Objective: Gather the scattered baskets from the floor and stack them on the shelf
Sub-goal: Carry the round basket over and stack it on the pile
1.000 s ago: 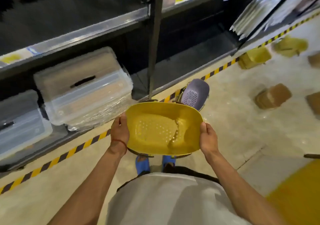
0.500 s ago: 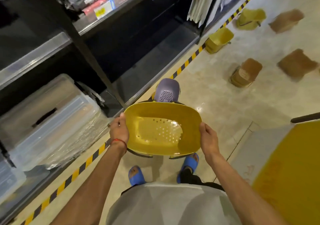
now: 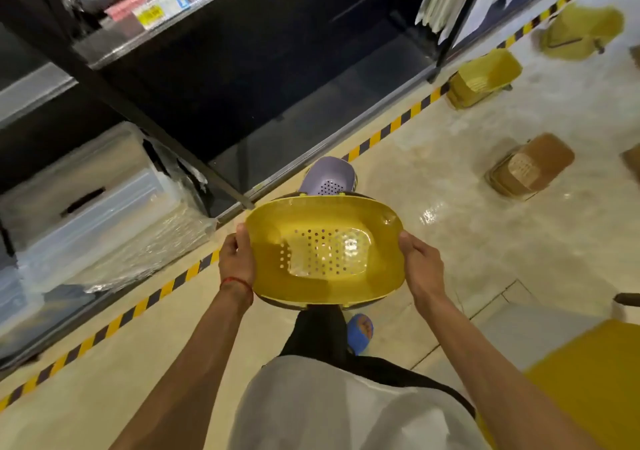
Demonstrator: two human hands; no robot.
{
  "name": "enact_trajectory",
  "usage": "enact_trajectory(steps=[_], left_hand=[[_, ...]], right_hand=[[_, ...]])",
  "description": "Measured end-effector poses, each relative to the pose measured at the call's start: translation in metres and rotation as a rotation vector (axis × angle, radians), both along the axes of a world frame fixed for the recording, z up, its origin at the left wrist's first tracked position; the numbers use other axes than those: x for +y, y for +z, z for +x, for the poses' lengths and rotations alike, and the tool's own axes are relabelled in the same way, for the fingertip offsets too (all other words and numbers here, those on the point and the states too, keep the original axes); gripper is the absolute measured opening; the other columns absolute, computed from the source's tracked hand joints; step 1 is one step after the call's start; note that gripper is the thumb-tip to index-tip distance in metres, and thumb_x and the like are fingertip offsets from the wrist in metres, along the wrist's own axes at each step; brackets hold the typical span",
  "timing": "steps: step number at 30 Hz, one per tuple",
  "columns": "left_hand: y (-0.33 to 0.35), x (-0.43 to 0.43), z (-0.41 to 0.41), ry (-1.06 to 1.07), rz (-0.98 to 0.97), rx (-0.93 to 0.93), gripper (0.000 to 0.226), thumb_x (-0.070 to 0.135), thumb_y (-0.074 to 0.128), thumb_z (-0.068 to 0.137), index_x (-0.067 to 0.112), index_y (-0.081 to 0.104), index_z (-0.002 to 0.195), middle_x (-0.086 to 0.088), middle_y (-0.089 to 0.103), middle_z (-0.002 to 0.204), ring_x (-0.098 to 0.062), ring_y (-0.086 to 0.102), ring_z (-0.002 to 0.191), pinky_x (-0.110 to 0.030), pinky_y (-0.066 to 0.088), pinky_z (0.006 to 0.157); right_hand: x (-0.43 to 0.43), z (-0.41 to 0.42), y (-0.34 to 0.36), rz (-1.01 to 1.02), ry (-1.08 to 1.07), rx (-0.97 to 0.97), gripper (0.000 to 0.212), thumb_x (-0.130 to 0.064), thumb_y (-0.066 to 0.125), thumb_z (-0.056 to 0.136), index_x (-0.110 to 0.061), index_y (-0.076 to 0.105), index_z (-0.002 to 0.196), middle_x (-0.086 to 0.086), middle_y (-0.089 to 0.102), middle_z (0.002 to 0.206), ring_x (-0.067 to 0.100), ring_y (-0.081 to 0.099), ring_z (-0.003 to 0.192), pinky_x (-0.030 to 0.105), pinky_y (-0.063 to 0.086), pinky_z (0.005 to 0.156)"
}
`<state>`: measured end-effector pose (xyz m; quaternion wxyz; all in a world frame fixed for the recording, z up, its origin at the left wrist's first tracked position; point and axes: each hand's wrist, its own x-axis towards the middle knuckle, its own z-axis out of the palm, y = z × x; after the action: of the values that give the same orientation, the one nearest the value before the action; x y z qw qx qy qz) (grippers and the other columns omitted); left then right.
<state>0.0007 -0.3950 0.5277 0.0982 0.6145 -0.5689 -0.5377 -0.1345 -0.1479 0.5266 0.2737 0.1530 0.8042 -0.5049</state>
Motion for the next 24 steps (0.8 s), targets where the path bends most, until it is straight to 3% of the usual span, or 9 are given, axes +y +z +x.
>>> enact_trajectory(steps=[5,12,20,24], left_hand=[[-0.016,0.003,-0.049,0.073,0.043,-0.032,0.058,0.062,0.033,0.099,0.019,0.057,0.130,-0.008,0.058,0.131,-0.028,0.054,0.108,-0.047,0.046,0.096],[-0.031,-0.016,-0.129,0.146,0.073,-0.055,0.057,0.057,0.027,0.102,0.019,0.050,0.137,-0.010,0.054,0.139,-0.023,0.049,0.105,-0.042,0.041,0.092],[-0.034,-0.012,-0.186,0.352,0.127,-0.011,0.041,0.051,0.032,0.104,0.024,0.053,0.127,0.002,0.052,0.115,-0.023,0.050,0.102,-0.033,0.036,0.086],[-0.036,0.001,-0.206,0.494,0.124,-0.075,0.040,0.053,0.030,0.104,0.021,0.052,0.116,-0.001,0.054,0.112,-0.026,0.052,0.104,-0.035,0.038,0.088]], right_hand=[[-0.012,-0.068,-0.012,0.029,0.046,-0.020,0.038,-0.045,0.055,0.101,-0.021,0.073,0.125,0.001,0.072,0.126,0.025,0.066,0.117,0.052,0.050,0.105],[-0.052,-0.173,-0.023,0.056,0.140,-0.023,0.039,-0.047,0.055,0.100,-0.023,0.073,0.125,0.000,0.074,0.121,0.025,0.067,0.113,0.051,0.052,0.103],[-0.093,-0.267,-0.020,0.130,0.307,-0.047,0.042,-0.047,0.053,0.102,-0.021,0.070,0.130,0.006,0.069,0.132,0.030,0.062,0.122,0.046,0.048,0.108],[-0.115,-0.305,-0.027,0.107,0.448,-0.059,0.039,-0.047,0.053,0.102,-0.025,0.072,0.128,0.004,0.067,0.135,0.029,0.059,0.126,0.048,0.045,0.112]])
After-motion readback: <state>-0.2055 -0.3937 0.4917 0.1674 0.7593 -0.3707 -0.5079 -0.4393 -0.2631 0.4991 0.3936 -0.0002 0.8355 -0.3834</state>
